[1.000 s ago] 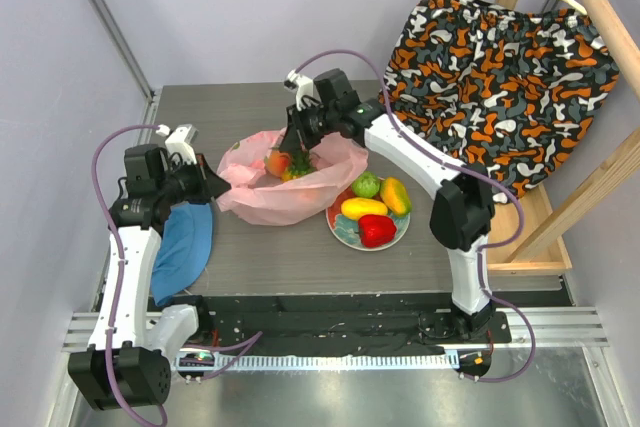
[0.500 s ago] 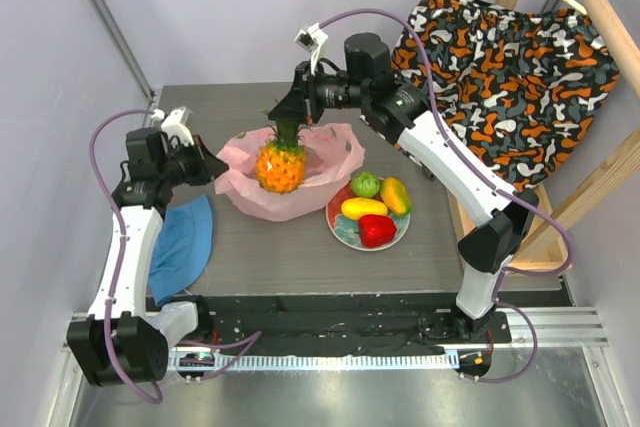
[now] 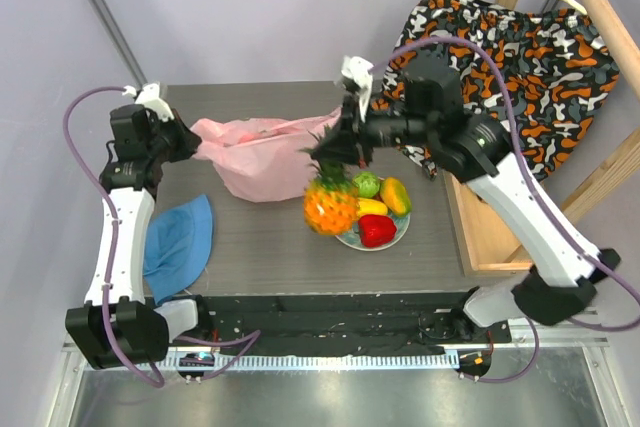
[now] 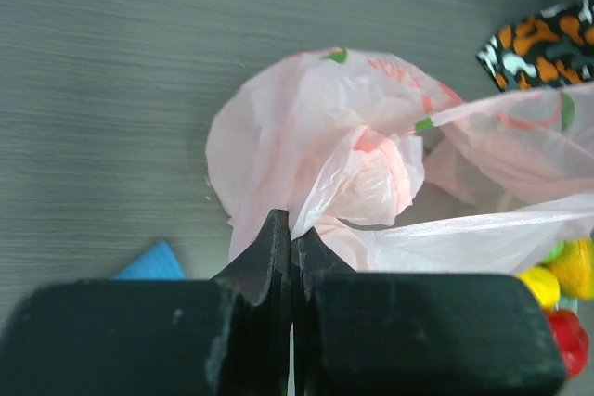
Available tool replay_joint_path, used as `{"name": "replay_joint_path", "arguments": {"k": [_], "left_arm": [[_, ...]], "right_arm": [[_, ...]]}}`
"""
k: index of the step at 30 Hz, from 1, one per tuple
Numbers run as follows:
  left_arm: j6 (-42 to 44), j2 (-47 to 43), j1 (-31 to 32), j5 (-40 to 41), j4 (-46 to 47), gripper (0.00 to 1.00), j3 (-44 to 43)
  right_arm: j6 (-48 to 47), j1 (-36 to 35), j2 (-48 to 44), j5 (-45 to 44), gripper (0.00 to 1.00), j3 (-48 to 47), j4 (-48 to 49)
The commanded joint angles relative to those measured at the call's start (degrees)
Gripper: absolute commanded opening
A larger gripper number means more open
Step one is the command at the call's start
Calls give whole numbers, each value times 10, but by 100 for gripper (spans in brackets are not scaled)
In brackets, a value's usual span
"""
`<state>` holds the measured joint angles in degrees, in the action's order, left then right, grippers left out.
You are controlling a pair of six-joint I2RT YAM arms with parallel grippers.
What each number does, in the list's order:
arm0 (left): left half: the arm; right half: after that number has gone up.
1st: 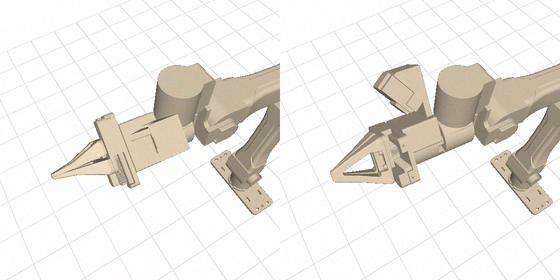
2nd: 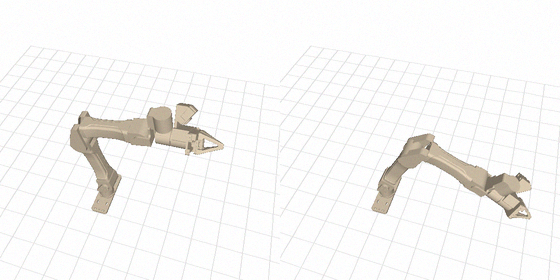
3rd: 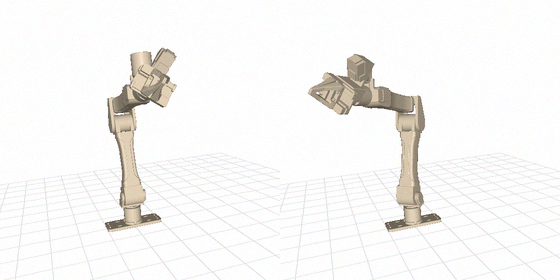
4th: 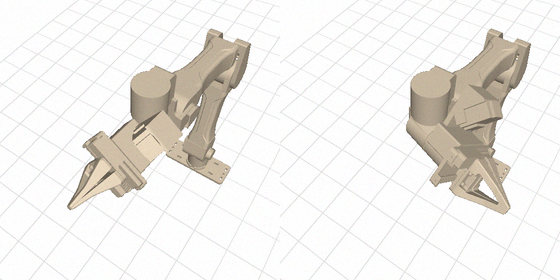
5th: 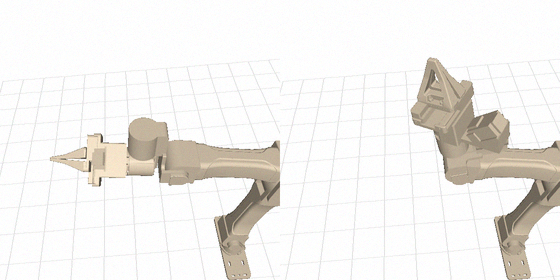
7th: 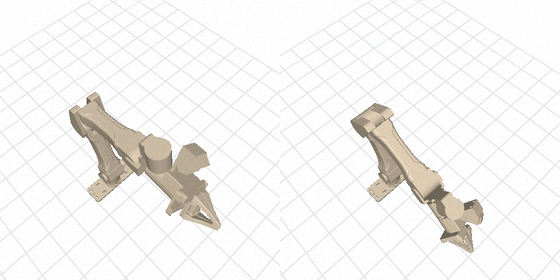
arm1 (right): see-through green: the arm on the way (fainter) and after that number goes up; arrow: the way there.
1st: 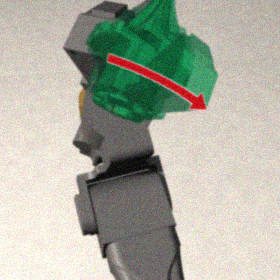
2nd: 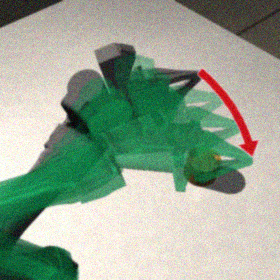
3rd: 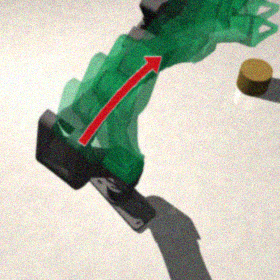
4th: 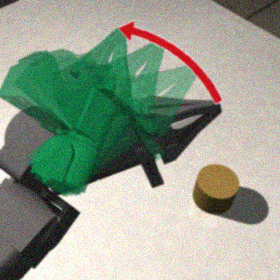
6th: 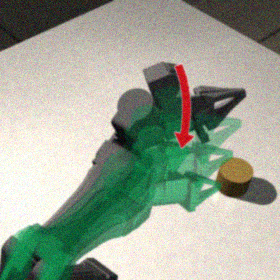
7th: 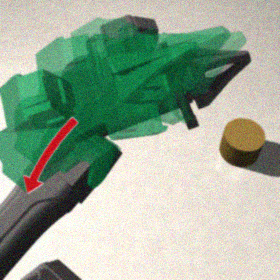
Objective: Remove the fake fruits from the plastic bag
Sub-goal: Place the fake fruit on the plate.
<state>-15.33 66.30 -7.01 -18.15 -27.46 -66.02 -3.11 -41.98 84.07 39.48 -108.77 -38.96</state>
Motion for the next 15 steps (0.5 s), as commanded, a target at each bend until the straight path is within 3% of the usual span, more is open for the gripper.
{"name": "replay_joint_path", "arguments": {"k": [1,15], "left_arm": [[-10,14,-19,44,28,0,-52],[6,-24,-28,21,6,0,-48]], "right_arm": [[-98,-9,-63,-30,1,110,-41],[-245,-9,-51,-130,1,324,82]]}}
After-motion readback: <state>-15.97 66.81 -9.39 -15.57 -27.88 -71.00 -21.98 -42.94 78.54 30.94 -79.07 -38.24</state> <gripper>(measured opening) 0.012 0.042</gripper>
